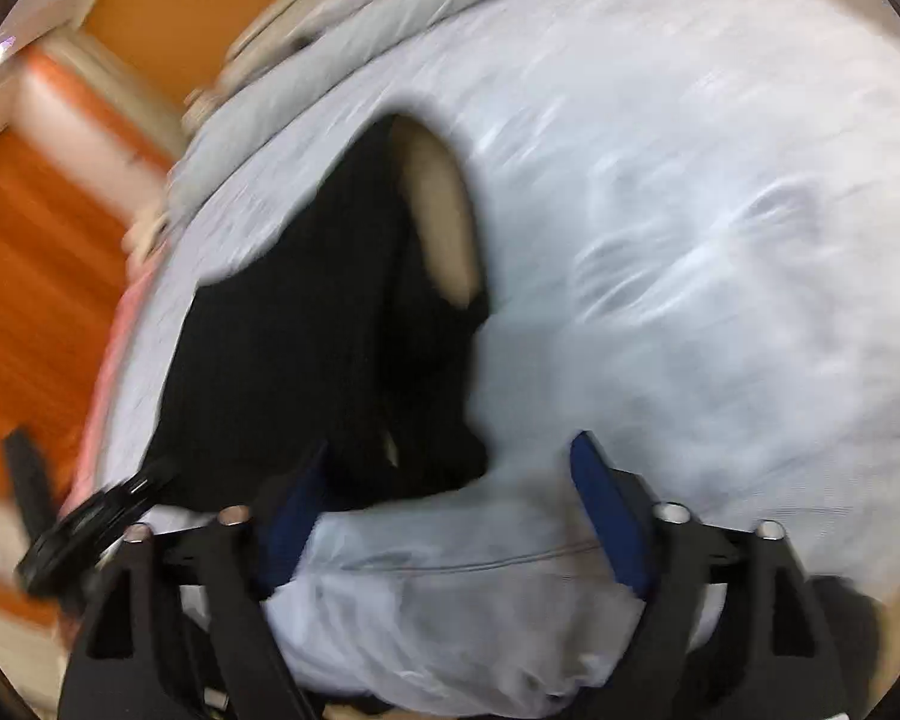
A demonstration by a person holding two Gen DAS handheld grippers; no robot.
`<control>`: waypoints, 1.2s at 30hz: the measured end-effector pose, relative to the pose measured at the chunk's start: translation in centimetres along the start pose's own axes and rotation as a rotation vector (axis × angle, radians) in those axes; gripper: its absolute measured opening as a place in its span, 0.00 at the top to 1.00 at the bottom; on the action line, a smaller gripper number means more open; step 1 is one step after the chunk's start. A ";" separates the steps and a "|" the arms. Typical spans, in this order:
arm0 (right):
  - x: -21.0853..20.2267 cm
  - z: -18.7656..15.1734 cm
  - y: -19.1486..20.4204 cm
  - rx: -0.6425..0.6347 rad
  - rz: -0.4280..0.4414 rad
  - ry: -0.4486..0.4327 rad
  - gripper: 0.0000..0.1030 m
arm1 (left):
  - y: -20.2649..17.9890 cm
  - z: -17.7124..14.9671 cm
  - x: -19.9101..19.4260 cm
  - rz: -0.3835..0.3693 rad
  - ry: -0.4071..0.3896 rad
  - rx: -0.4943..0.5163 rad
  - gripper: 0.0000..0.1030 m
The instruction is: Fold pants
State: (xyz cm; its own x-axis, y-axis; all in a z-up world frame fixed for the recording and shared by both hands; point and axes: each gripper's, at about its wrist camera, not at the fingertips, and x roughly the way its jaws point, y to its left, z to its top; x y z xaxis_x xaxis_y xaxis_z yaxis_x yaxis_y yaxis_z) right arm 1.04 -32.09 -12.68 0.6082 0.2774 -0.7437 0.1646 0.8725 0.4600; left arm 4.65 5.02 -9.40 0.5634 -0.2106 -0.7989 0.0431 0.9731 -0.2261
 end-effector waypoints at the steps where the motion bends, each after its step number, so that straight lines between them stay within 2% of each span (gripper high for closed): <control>1: -0.4 0.4 0.4 -0.023 -0.002 -0.012 0.23 | -0.6 0.4 -1.1 0.050 -0.048 0.033 0.51; 2: -0.7 1.0 1.2 -0.051 -0.013 -0.022 0.23 | -1.4 0.9 -2.2 0.104 -0.096 0.075 0.47; 3: -0.7 1.4 2.0 -0.081 -0.016 -0.029 0.23 | -2.0 1.2 -2.7 0.132 -0.117 0.099 0.36; 4: -0.3 2.0 3.0 -0.113 -0.017 -0.031 0.23 | -2.3 1.5 -3.1 0.159 -0.134 0.113 0.33; 6: 1.8 3.5 4.9 -0.194 -0.068 -0.022 0.23 | -3.3 1.9 -3.5 0.214 -0.161 0.134 0.33; 8: 4.3 4.0 5.5 -0.245 -0.141 0.007 0.22 | -4.1 2.1 -3.4 0.248 -0.156 0.147 0.32; 10: 6.8 4.0 5.4 -0.282 -0.169 0.079 0.32 | -4.5 2.7 -2.8 0.269 -0.142 0.150 0.30; 12: 8.1 4.3 6.1 -0.284 -0.168 0.094 0.32 | -4.8 2.2 -2.7 0.305 -0.136 0.172 0.30; 14: 7.7 4.3 6.4 -0.298 -0.162 0.084 0.44 | -4.5 2.2 -2.4 0.342 -0.129 0.189 0.30; 15: 7.2 4.5 6.1 -0.287 -0.140 0.089 0.62 | -4.1 2.0 -2.1 0.357 -0.124 0.197 0.30; 18: 3.2 5.6 6.6 -0.209 0.004 0.072 0.90 | -3.6 2.0 -1.4 0.370 -0.093 0.203 0.30; 19: 1.1 5.8 7.1 -0.205 0.051 0.044 0.92 | -3.5 1.9 -1.3 0.371 -0.084 0.204 0.30; 21: 0.2 5.6 7.1 -0.209 0.056 0.029 0.91 | -3.3 1.8 -0.6 0.379 -0.065 0.208 0.30; 22: 0.9 5.2 6.6 -0.217 0.028 0.048 0.88 | -3.2 1.7 -0.3 0.381 -0.057 0.208 0.30; 23: 3.6 4.6 5.7 -0.247 -0.066 0.107 0.86 | -3.1 1.6 0.1 0.383 -0.046 0.206 0.29; 25: 6.1 3.7 3.9 -0.238 -0.148 0.138 0.65 | -2.8 1.5 0.6 0.381 -0.028 0.196 0.29; 27: 4.5 3.5 2.6 -0.138 -0.090 0.068 0.63 | -2.6 1.4 0.8 0.382 -0.016 0.190 0.29; 28: 3.0 3.7 3.0 -0.121 -0.106 0.011 0.63 | -2.5 1.3 0.9 0.390 -0.015 0.195 0.29; 30: 0.8 4.1 4.8 -0.171 -0.162 -0.081 0.61 | -2.2 1.2 1.1 0.402 -0.010 0.197 0.26; 31: 0.2 4.3 5.8 -0.193 -0.164 -0.105 0.61 | -2.1 1.3 1.1 0.399 -0.008 0.193 0.25; 33: -0.4 5.1 9.3 -0.269 -0.102 -0.116 0.61 | -1.8 1.4 1.2 0.395 -0.006 0.187 0.25; 35: 0.5 5.2 12.9 -0.359 -0.030 -0.075 0.62 | -1.5 1.4 1.2 0.395 -0.007 0.177 0.25; 36: 1.8 5.2 15.0 -0.409 0.014 -0.035 0.67 | -1.3 1.4 1.1 0.393 -0.006 0.173 0.25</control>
State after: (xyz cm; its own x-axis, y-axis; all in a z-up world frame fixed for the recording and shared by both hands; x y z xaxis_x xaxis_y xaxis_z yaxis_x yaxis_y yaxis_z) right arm 8.70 -20.58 -4.59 0.6353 0.2829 -0.7186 -0.1617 0.9586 0.2345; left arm 6.40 3.68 -9.18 0.5693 0.1796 -0.8023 -0.0386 0.9806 0.1921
